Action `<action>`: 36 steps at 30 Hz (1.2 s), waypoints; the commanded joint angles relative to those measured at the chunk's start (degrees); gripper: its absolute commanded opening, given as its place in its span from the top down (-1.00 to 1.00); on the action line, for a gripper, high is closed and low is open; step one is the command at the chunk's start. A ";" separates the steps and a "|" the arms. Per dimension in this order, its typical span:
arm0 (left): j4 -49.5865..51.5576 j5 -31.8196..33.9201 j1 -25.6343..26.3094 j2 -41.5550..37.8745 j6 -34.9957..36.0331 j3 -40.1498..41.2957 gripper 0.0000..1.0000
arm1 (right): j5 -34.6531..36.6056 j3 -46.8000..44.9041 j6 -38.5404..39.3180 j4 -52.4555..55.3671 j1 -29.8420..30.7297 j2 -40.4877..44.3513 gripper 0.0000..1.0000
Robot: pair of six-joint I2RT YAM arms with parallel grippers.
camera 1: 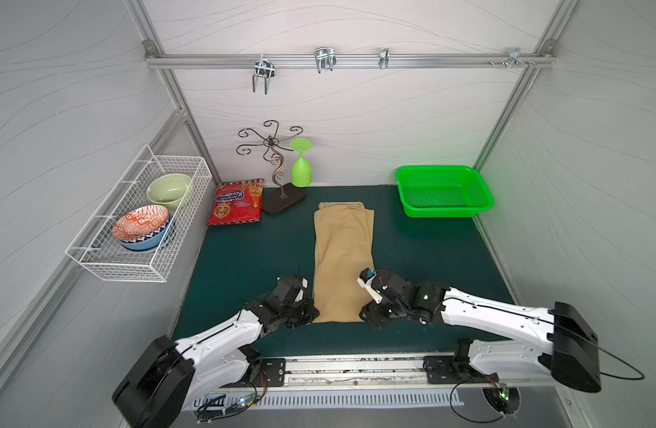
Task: Roll up the long pants
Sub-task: Roll the long pant at the center of the board.
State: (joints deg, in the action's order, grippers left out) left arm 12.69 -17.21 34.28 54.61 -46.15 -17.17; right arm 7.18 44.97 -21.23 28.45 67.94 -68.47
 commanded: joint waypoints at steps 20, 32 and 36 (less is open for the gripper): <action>8.28 -2.19 -11.87 3.90 10.13 -14.28 1.00 | 25.36 4.07 45.40 -14.03 16.48 -27.15 -0.89; 2.70 -4.02 -12.88 3.80 7.76 -10.30 1.00 | 22.86 7.31 45.78 -10.34 14.68 -36.93 0.26; -6.18 -11.03 -12.84 8.91 7.49 -10.76 1.00 | 15.10 7.42 43.43 -8.43 15.09 -33.54 0.74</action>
State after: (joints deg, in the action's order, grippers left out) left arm 15.81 -22.37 21.71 60.84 -38.30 -27.09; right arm 30.02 54.06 24.01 14.46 83.53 -101.65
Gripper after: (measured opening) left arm 0.063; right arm 0.154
